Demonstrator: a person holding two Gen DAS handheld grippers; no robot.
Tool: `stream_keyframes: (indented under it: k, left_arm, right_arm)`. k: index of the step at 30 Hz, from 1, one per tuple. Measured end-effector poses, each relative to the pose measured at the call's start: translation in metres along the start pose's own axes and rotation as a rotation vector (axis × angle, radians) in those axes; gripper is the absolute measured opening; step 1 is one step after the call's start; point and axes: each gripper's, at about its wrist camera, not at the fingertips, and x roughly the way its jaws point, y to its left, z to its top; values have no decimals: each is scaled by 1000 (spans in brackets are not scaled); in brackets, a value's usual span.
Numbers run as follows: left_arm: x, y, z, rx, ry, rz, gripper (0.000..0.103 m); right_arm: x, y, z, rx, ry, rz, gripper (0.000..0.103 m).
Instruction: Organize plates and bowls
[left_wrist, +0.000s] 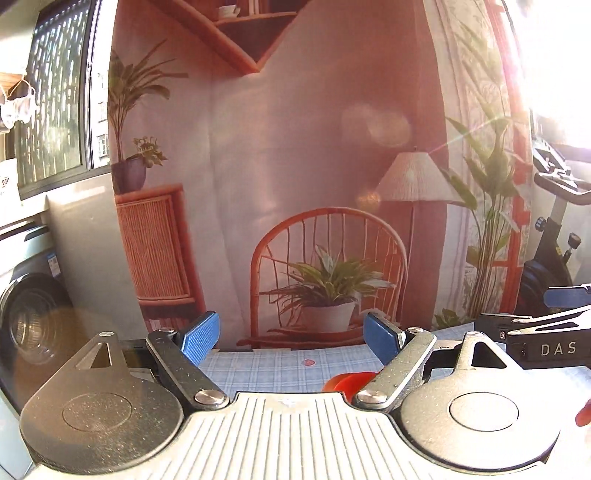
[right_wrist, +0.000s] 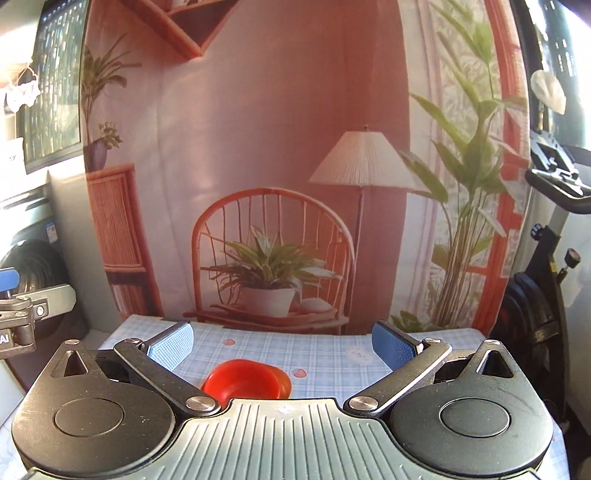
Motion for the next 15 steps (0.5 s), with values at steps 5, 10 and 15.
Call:
stream_keyframes:
  k: [5,10,15]
  left_arm:
    - [-43,1,13,-27,-40,-8,87]
    - [-78,1,17,-53,-82,-14,87]
    - [-104,-1,13,-34,-83,-13,87]
  right_arm:
    - [-54,6,8,-27,-64,1,102]
    - [-100,10,8,-22,-131,-2,102]
    - [-128,2,2,47,-160,15,103]
